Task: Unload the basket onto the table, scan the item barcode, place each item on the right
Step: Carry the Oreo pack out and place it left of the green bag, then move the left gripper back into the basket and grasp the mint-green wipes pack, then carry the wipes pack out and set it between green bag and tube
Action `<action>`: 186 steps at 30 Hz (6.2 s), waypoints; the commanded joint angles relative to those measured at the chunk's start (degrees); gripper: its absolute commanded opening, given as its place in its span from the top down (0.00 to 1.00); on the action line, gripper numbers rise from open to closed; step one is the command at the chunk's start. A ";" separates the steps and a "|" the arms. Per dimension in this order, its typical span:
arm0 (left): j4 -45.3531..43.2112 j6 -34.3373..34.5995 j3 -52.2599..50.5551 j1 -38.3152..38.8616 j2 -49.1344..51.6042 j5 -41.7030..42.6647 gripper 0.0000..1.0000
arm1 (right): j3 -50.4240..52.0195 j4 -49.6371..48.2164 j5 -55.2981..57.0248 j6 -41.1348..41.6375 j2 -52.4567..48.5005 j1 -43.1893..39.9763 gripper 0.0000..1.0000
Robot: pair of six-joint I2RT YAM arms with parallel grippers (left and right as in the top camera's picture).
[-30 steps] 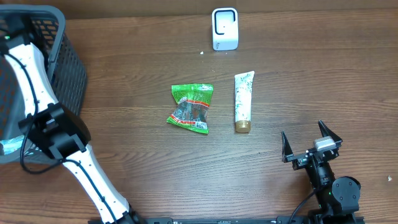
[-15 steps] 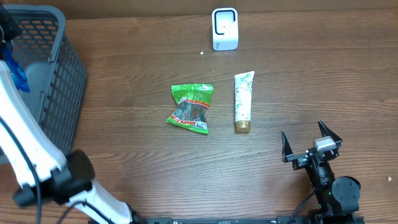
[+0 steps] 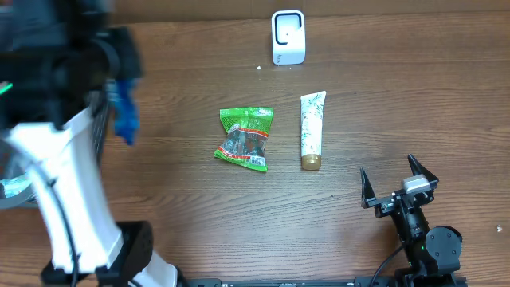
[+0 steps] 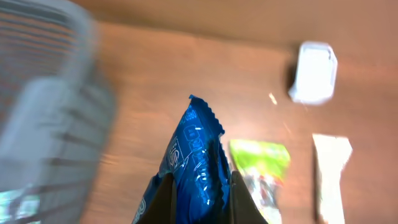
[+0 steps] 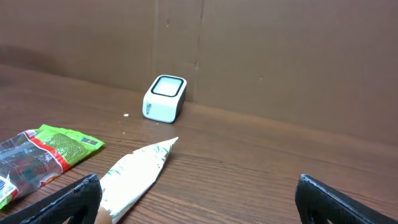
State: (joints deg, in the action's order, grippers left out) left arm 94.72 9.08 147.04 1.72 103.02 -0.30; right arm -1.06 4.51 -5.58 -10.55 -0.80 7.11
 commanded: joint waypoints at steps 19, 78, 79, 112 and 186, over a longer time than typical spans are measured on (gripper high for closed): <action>-7.67 19.69 -16.17 11.04 36.30 -2.86 0.96 | 0.61 -0.31 0.11 0.00 0.63 -0.33 0.00; -10.45 18.71 -28.68 -47.08 20.83 -11.61 0.32 | 0.61 -0.31 0.11 0.00 0.63 -0.33 0.00; -11.37 18.93 -30.08 -47.21 20.83 -11.69 0.31 | 0.61 -0.31 0.11 0.00 0.63 -0.33 0.00; -33.53 22.03 -45.59 -48.30 22.86 -16.33 0.11 | 0.61 -0.31 0.11 -0.02 0.63 -0.33 0.00; -9.44 -5.51 -21.86 30.62 22.43 9.94 0.96 | 0.61 -0.31 0.11 0.00 0.63 -0.33 0.00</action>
State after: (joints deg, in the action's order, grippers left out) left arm 86.06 4.25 127.02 31.51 123.07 10.50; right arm -1.06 4.51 -5.56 -10.55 -0.80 7.11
